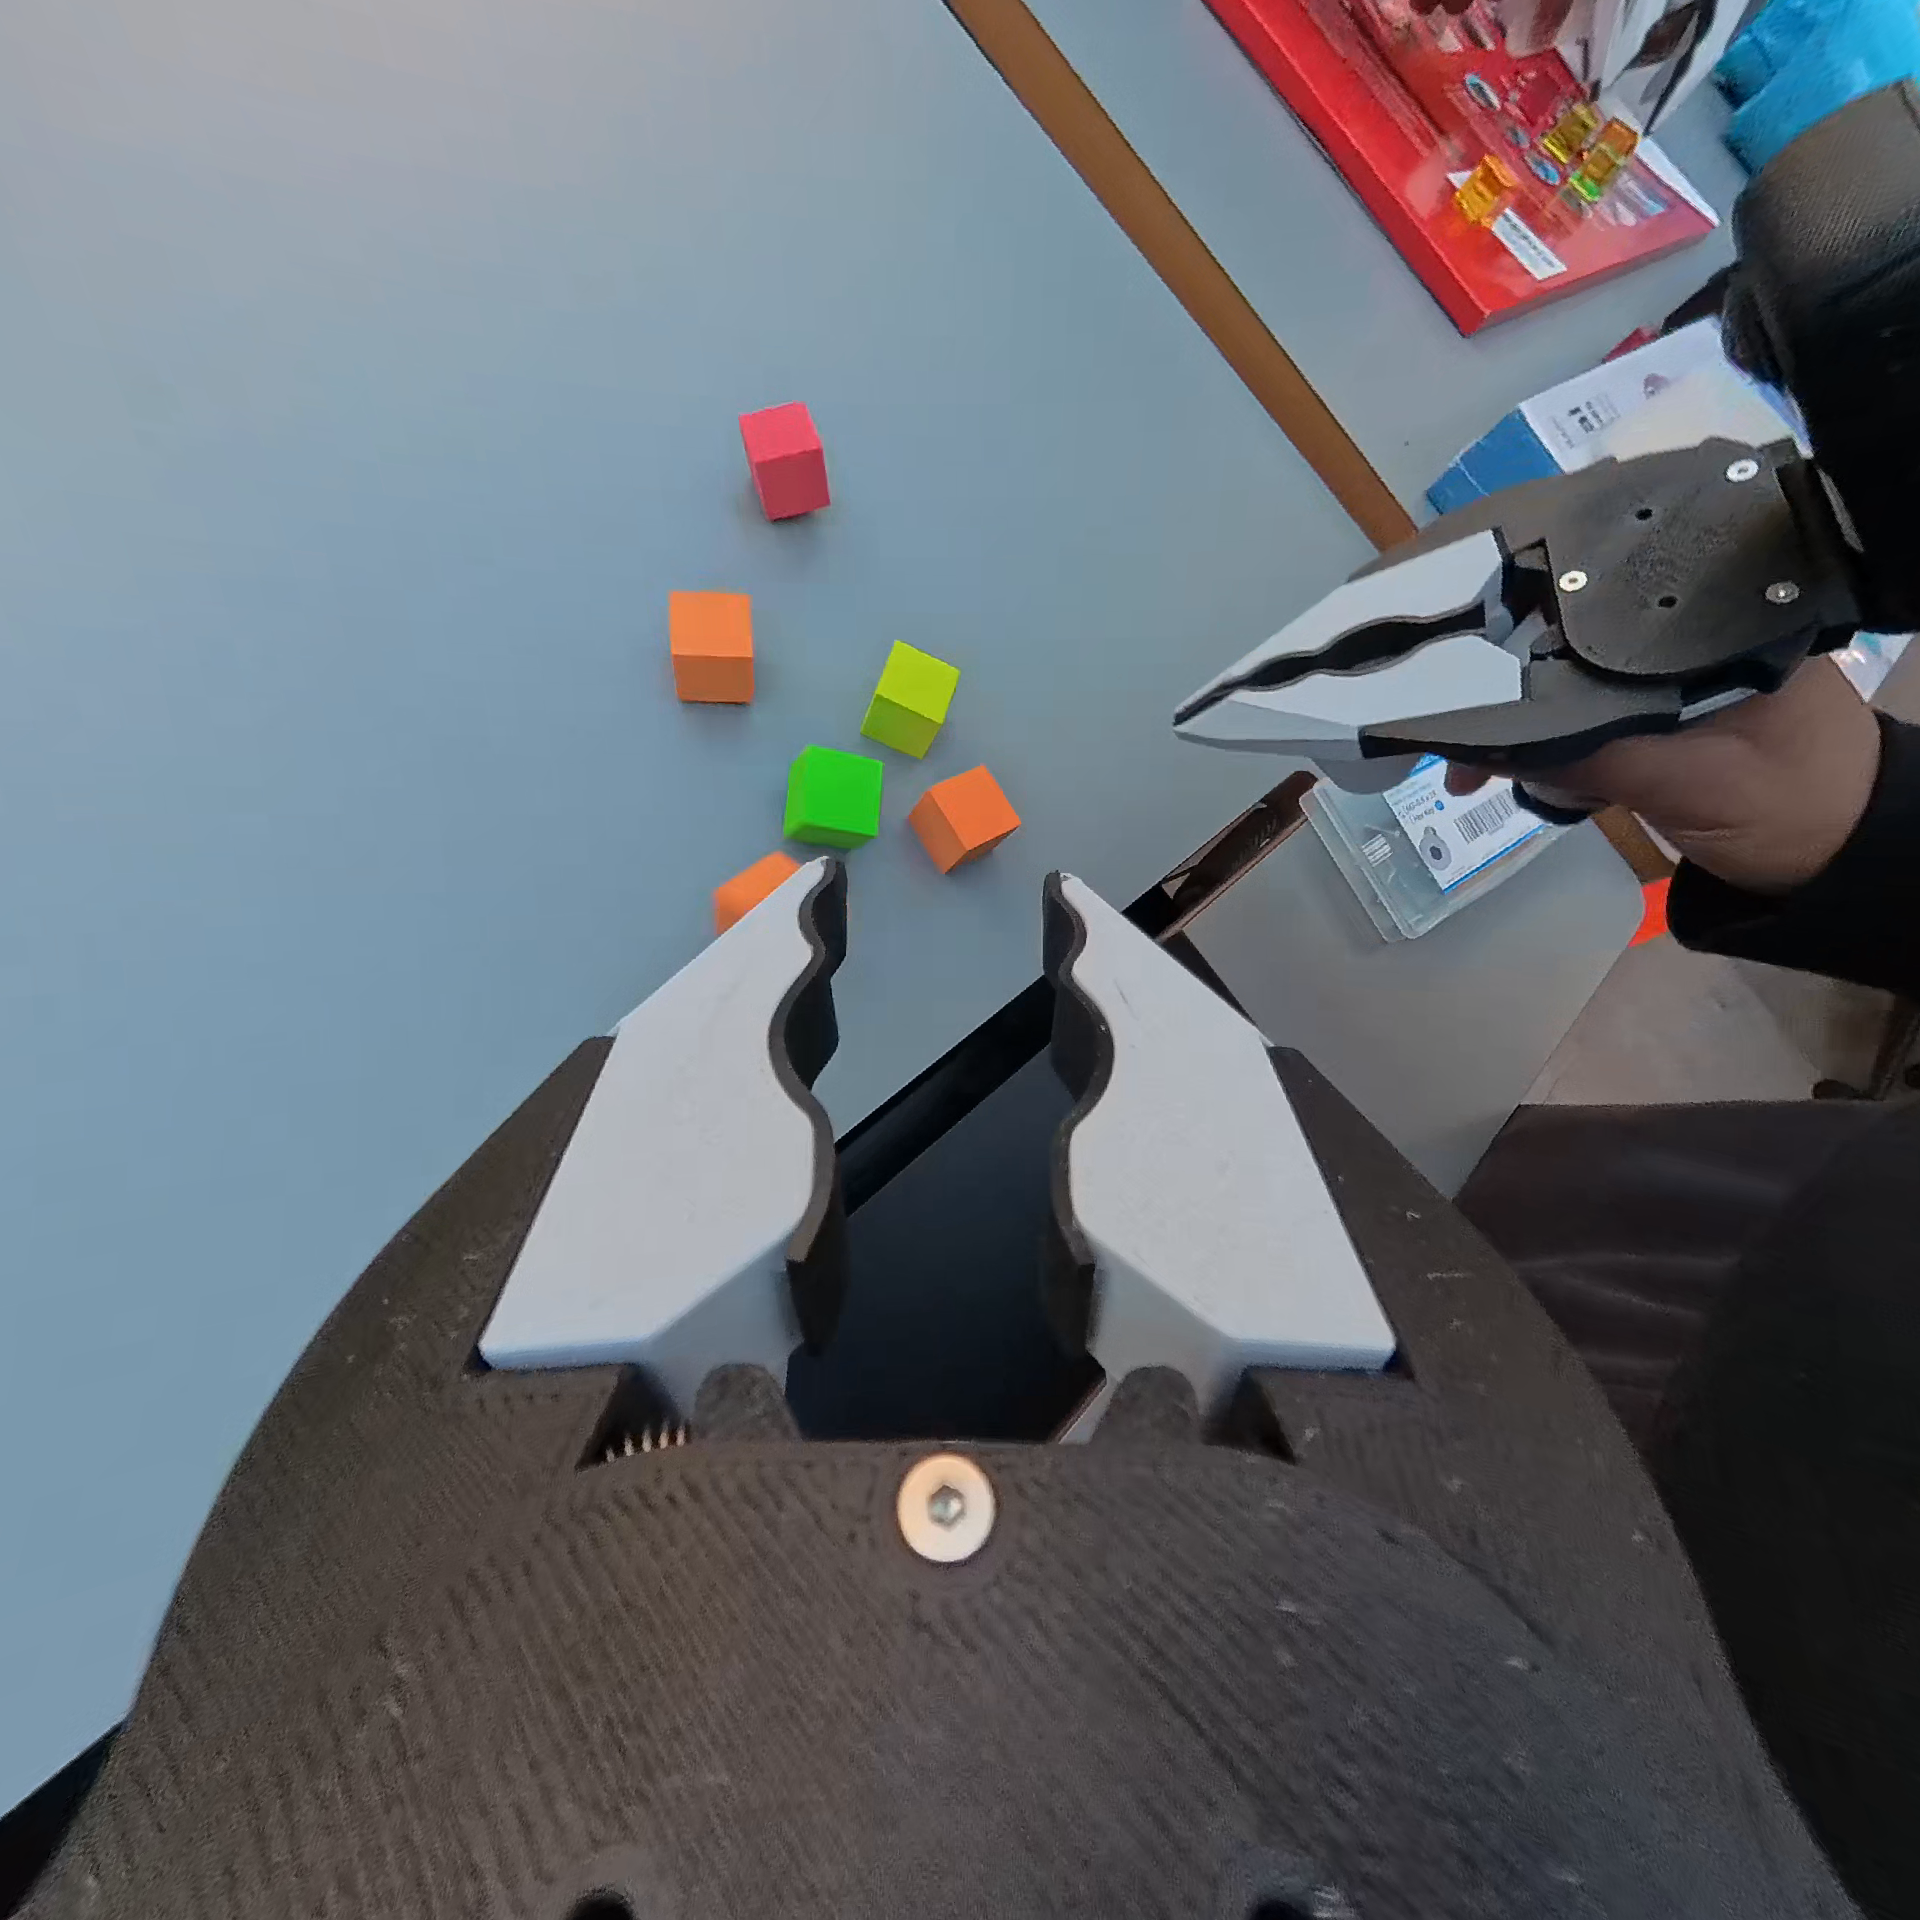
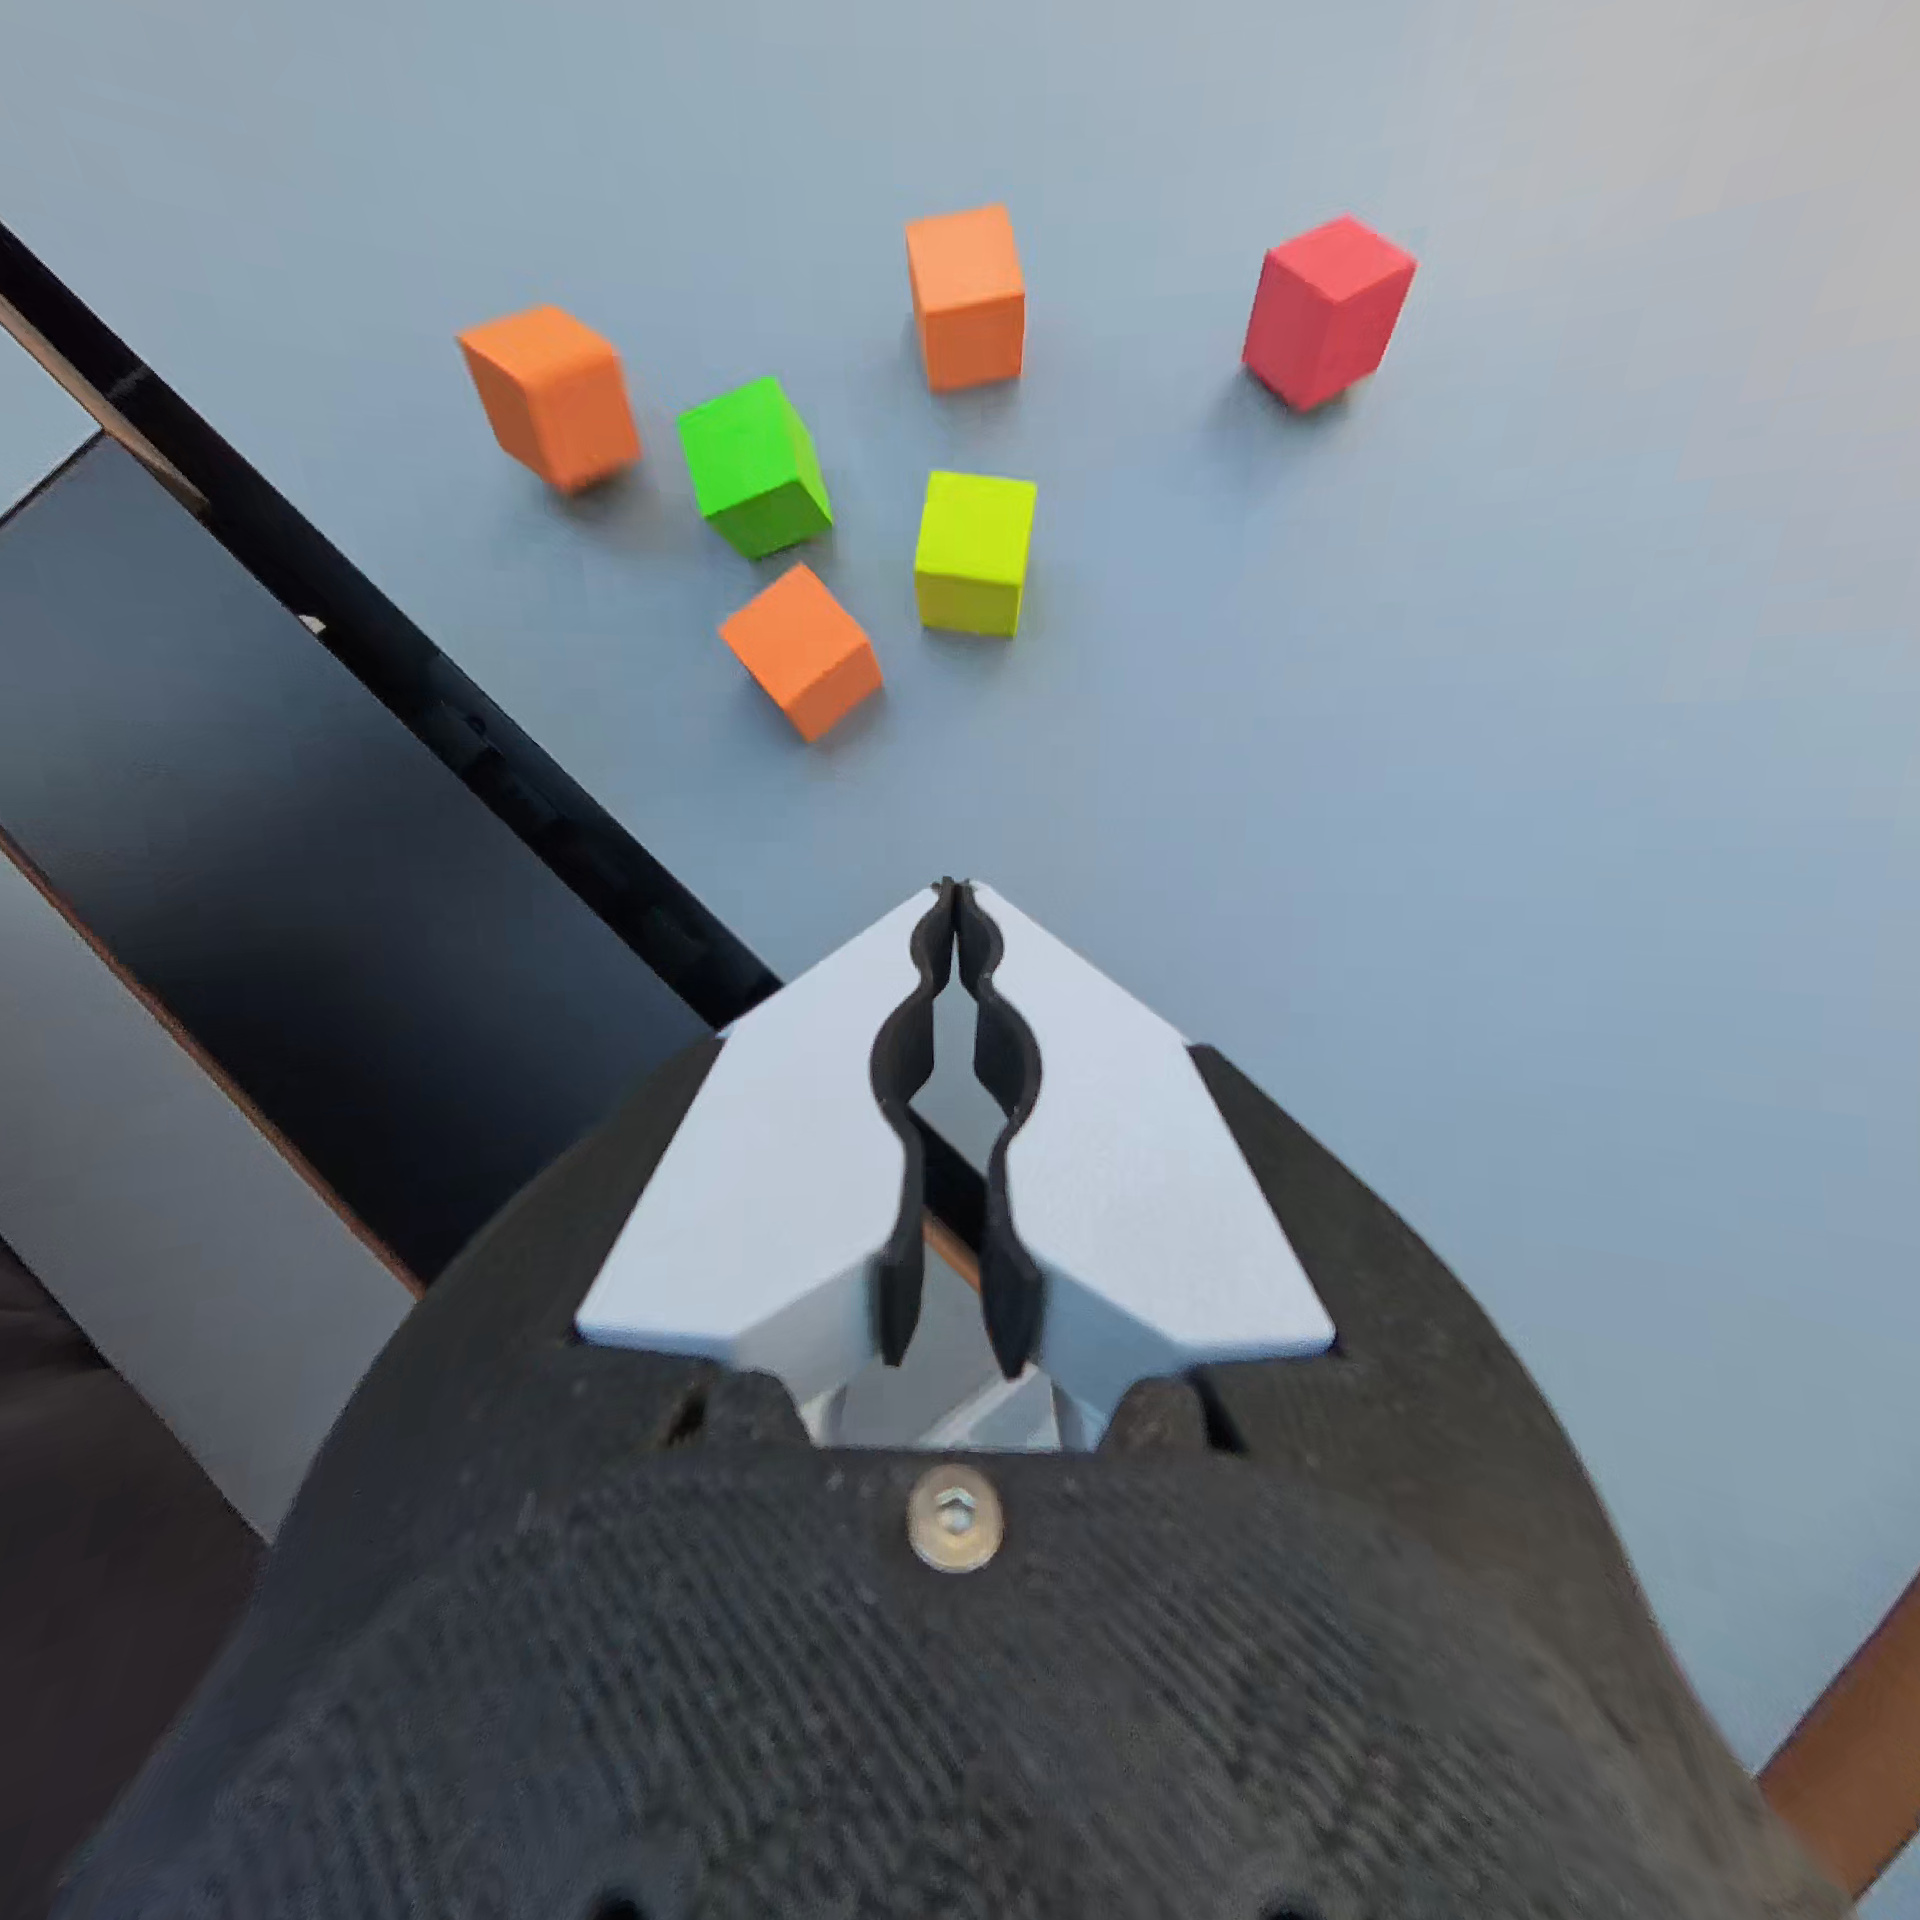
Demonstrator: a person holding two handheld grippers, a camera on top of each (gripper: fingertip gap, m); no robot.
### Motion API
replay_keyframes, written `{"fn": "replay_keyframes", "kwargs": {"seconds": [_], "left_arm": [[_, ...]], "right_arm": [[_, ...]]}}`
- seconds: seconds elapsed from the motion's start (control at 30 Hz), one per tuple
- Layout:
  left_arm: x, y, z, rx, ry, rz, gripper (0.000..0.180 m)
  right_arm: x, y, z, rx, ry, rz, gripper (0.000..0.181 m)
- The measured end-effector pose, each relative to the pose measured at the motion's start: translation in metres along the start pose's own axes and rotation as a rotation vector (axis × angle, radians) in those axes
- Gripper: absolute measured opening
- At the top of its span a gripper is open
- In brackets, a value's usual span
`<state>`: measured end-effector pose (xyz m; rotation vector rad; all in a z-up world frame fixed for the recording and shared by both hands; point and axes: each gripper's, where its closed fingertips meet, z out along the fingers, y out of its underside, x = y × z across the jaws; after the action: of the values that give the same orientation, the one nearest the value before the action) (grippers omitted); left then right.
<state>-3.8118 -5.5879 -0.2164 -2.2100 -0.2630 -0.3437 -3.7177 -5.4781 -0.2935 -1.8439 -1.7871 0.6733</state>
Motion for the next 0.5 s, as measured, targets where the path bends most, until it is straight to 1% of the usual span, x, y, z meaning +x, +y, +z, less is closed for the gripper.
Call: {"fn": "replay_keyframes", "kwargs": {"seconds": [0.17, 0.27, 0.43, 0.5], "left_arm": [[-0.004, 0.004, 0.002, 0.001, 0.009, -0.055, 0.034], [-0.013, 0.011, 0.003, -0.027, -0.025, -0.054, 0.035], [-0.054, 0.027, -0.014, -0.04, -0.172, -0.077, 0.037], [-0.073, 0.039, -0.024, -0.063, -0.246, -0.072, 0.039]], "right_arm": [[-0.003, 0.03, -0.008, -0.017, -0.035, 0.164, 0.0], [-0.012, 0.025, -0.007, -0.002, -0.087, 0.181, 0.015], [-0.033, -0.001, 0.007, 0.018, -0.162, 0.104, 0.041], [-0.037, -0.011, 0.02, 0.01, -0.171, 0.071, 0.049]]}}
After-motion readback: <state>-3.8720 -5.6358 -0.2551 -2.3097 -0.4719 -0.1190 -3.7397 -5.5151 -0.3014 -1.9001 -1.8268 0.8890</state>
